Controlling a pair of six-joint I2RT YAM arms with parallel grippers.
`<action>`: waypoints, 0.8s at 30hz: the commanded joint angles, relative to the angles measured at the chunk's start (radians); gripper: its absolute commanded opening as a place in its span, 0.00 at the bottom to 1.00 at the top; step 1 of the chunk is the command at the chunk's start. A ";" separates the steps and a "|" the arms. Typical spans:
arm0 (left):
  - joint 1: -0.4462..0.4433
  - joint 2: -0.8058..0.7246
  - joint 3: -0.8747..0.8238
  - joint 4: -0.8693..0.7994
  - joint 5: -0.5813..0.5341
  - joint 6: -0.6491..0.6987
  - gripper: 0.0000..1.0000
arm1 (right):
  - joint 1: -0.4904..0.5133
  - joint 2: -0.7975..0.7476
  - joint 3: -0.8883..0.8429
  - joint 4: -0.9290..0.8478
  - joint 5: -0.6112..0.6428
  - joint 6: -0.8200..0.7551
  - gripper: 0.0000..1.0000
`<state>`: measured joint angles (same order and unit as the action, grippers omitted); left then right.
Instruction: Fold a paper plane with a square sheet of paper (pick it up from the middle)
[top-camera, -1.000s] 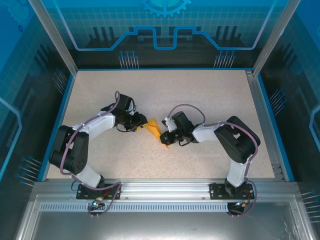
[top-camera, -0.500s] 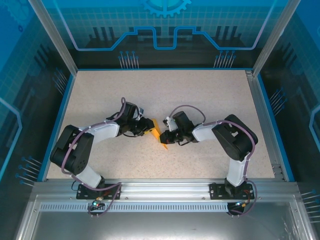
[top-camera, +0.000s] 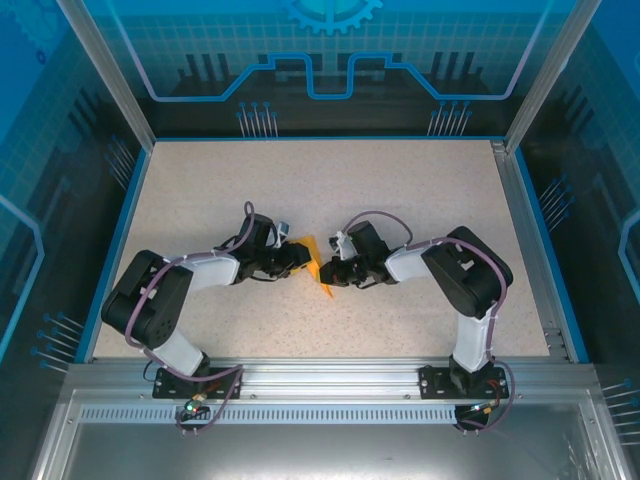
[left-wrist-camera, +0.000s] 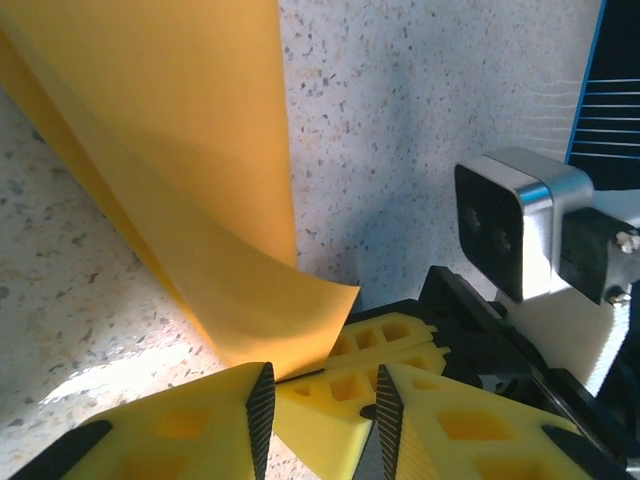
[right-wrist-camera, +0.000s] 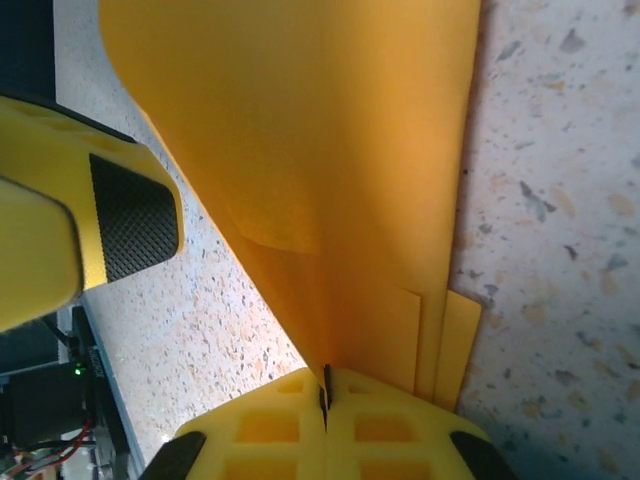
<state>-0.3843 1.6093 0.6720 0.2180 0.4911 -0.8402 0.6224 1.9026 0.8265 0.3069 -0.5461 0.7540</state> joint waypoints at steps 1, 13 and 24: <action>-0.015 -0.004 -0.011 0.075 0.032 -0.004 0.37 | -0.009 0.039 -0.012 0.021 -0.014 0.047 0.02; -0.021 0.083 0.021 0.172 0.053 -0.004 0.40 | -0.038 0.050 -0.046 0.081 -0.033 0.142 0.01; -0.023 0.167 0.068 0.162 0.056 0.025 0.43 | -0.044 0.061 -0.054 0.086 -0.027 0.160 0.02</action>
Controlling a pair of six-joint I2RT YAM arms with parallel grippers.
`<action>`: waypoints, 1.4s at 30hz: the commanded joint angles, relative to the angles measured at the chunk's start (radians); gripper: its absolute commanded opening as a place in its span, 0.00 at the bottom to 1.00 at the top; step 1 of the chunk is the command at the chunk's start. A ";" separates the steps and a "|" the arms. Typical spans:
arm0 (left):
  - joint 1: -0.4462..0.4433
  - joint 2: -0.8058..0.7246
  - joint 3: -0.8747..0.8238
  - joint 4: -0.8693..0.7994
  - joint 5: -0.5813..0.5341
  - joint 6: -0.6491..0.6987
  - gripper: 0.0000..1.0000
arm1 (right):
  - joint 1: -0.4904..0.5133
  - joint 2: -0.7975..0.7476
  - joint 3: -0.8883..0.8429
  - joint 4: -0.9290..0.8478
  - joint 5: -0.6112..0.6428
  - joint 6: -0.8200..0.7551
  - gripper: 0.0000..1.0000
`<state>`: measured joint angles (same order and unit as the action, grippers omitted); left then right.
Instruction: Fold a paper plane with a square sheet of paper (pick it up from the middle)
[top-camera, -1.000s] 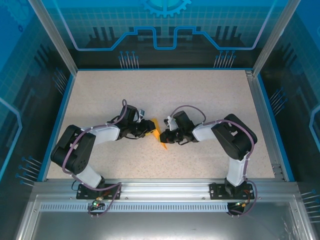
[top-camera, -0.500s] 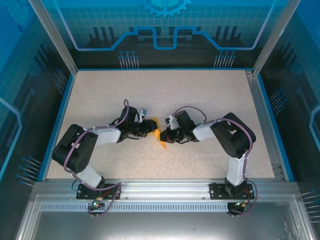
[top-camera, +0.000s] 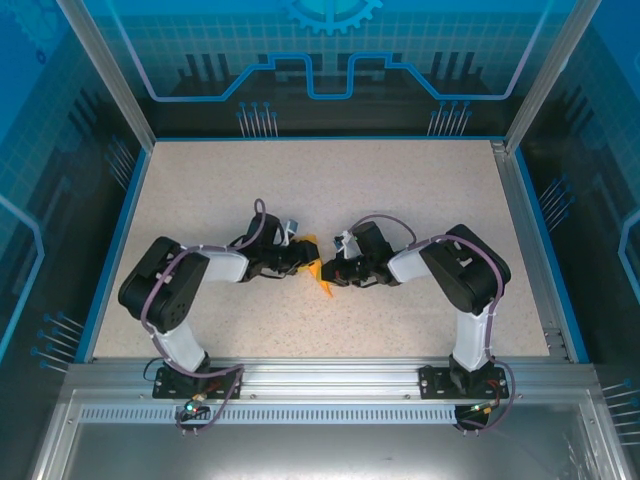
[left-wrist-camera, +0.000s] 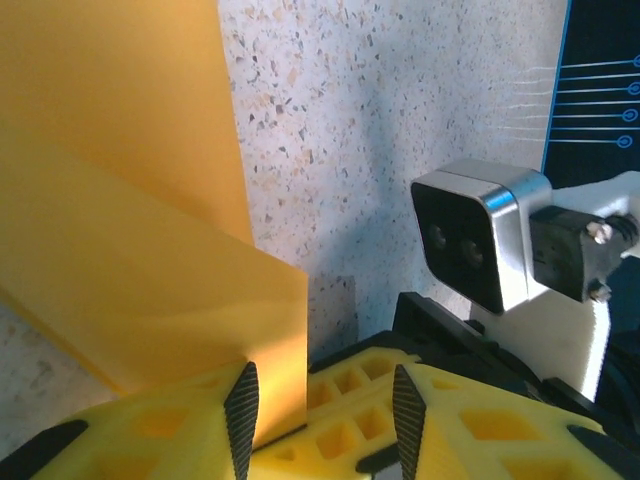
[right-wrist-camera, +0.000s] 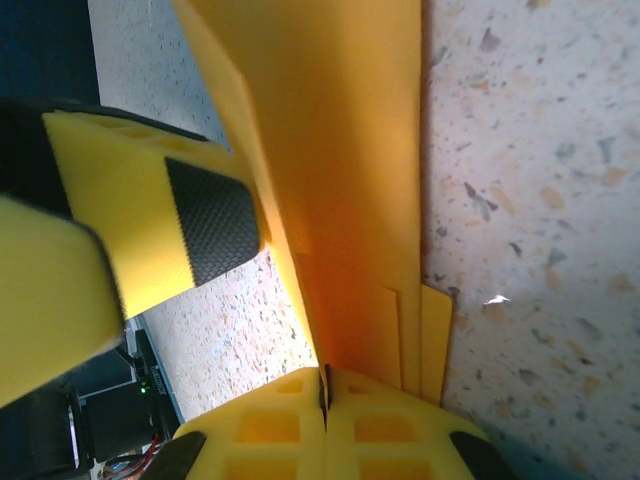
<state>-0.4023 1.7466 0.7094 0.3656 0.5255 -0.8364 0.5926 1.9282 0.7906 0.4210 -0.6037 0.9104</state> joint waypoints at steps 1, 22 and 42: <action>-0.006 0.040 0.037 0.015 0.021 0.022 0.43 | -0.016 0.035 -0.017 -0.033 0.034 0.000 0.02; -0.004 0.096 0.049 -0.147 0.003 0.114 0.37 | 0.035 -0.072 0.064 -0.288 0.066 -0.114 0.10; -0.004 0.106 0.078 -0.219 -0.013 0.115 0.35 | 0.042 -0.107 0.041 -0.405 0.096 -0.164 0.14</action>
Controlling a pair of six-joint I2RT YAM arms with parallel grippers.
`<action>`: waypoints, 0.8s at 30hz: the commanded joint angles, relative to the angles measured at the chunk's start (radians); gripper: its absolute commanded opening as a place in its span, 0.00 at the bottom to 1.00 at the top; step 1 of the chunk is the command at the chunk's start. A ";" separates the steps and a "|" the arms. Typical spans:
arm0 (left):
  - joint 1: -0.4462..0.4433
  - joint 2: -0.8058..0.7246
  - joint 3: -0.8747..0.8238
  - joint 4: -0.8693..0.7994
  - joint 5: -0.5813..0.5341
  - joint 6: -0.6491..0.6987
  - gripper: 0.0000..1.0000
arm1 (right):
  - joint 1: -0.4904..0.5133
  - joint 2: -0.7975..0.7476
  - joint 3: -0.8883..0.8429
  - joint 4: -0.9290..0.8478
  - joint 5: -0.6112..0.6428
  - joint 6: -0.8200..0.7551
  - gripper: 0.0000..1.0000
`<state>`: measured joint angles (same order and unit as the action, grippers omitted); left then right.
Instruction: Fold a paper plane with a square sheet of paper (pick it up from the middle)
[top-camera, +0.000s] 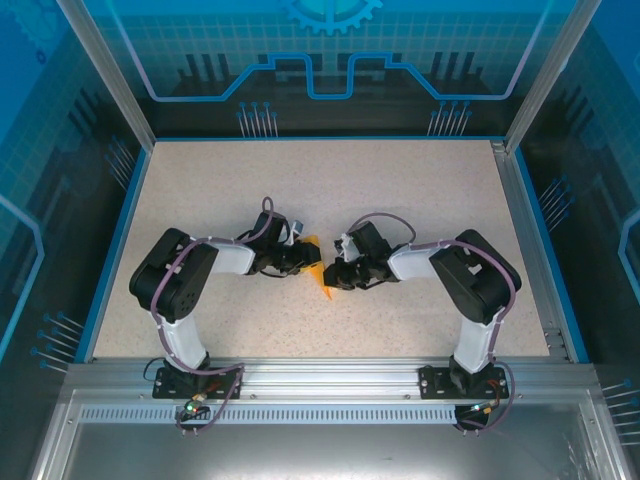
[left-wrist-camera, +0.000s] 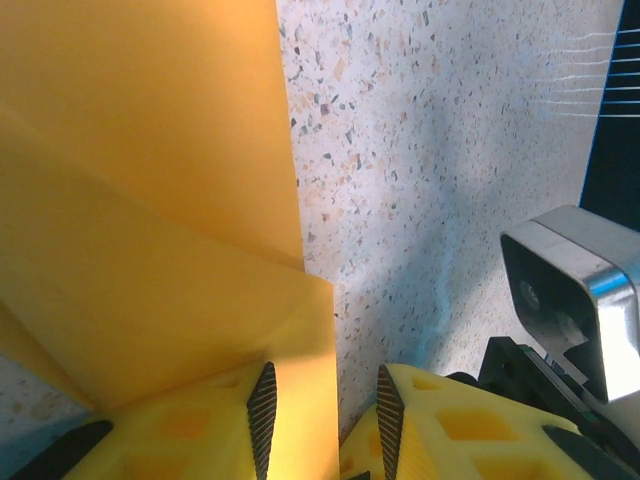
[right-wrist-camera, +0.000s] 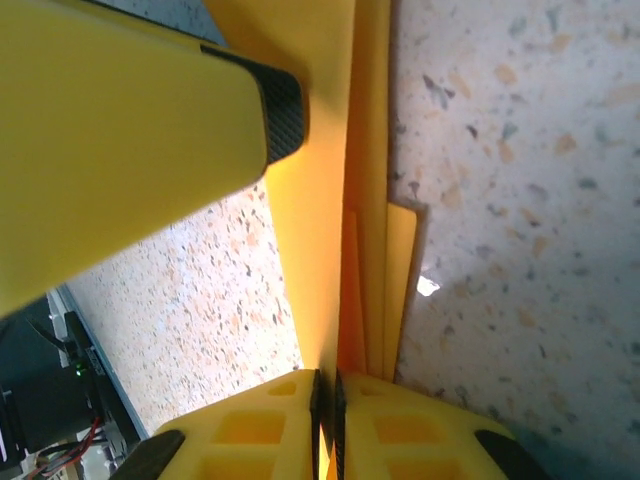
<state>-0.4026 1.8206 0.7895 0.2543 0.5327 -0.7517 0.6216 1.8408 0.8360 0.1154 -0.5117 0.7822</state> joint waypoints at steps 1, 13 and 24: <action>-0.003 0.033 0.000 -0.112 -0.020 0.032 0.35 | 0.015 -0.019 -0.004 -0.112 0.017 -0.041 0.14; -0.004 0.027 0.009 -0.134 -0.019 0.035 0.35 | 0.036 0.000 0.018 -0.219 0.093 -0.066 0.11; -0.002 0.034 0.019 -0.150 -0.021 0.040 0.35 | 0.067 -0.005 0.098 -0.384 0.161 -0.130 0.13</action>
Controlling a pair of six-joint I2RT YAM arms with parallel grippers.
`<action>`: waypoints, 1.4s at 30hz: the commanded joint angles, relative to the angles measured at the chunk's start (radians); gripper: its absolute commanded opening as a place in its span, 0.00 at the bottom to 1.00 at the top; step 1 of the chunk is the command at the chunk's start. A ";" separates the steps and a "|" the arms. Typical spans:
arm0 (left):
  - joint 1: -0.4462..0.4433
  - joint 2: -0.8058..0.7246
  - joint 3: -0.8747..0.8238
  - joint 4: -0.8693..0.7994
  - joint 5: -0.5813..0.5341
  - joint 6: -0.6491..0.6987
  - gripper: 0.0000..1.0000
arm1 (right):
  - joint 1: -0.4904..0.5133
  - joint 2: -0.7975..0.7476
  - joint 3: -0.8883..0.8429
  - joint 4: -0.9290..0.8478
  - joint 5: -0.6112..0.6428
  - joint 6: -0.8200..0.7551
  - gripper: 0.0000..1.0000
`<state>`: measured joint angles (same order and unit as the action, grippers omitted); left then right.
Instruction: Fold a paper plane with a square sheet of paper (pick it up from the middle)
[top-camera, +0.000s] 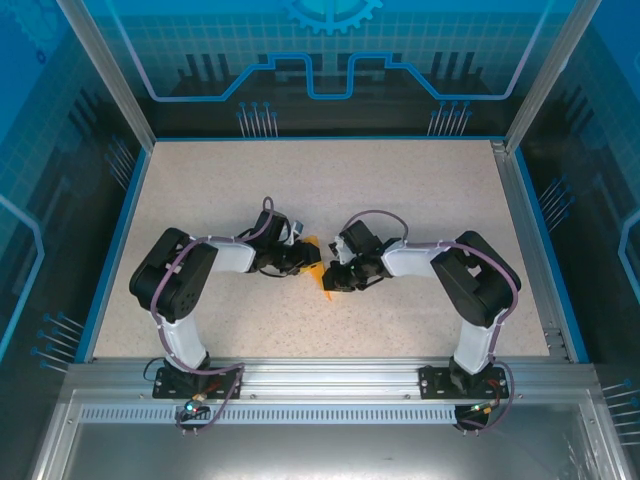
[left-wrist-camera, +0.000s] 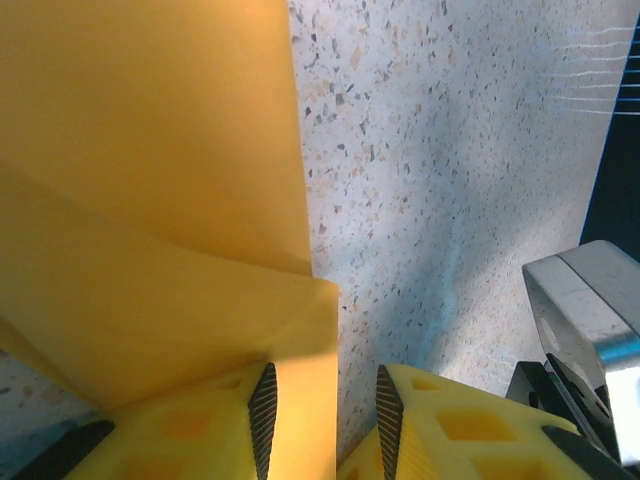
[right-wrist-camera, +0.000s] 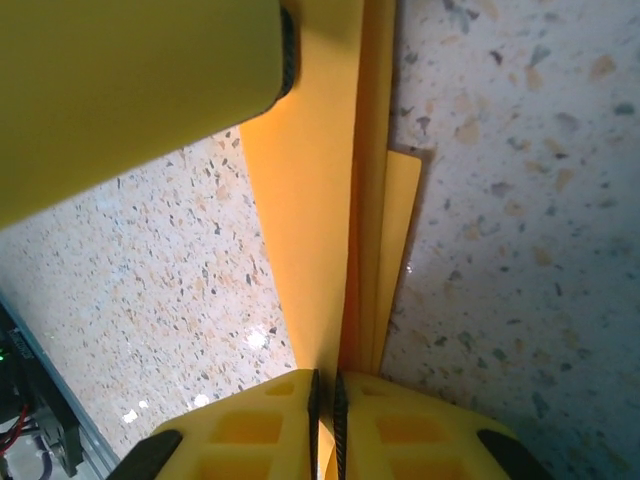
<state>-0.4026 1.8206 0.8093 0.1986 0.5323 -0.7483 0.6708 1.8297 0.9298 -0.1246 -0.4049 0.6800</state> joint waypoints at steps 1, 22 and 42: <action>-0.002 0.035 0.000 -0.094 -0.020 0.036 0.35 | 0.018 0.011 -0.001 -0.148 0.060 -0.028 0.12; -0.004 0.063 0.036 -0.163 -0.034 0.040 0.32 | 0.021 -0.005 -0.056 -0.212 0.102 -0.014 0.10; -0.003 0.065 0.053 -0.203 -0.031 0.055 0.32 | 0.025 -0.074 -0.017 0.213 -0.056 0.139 0.01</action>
<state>-0.4034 1.8404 0.8635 0.0940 0.5327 -0.7223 0.6933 1.6958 0.8791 -0.0162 -0.3855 0.7650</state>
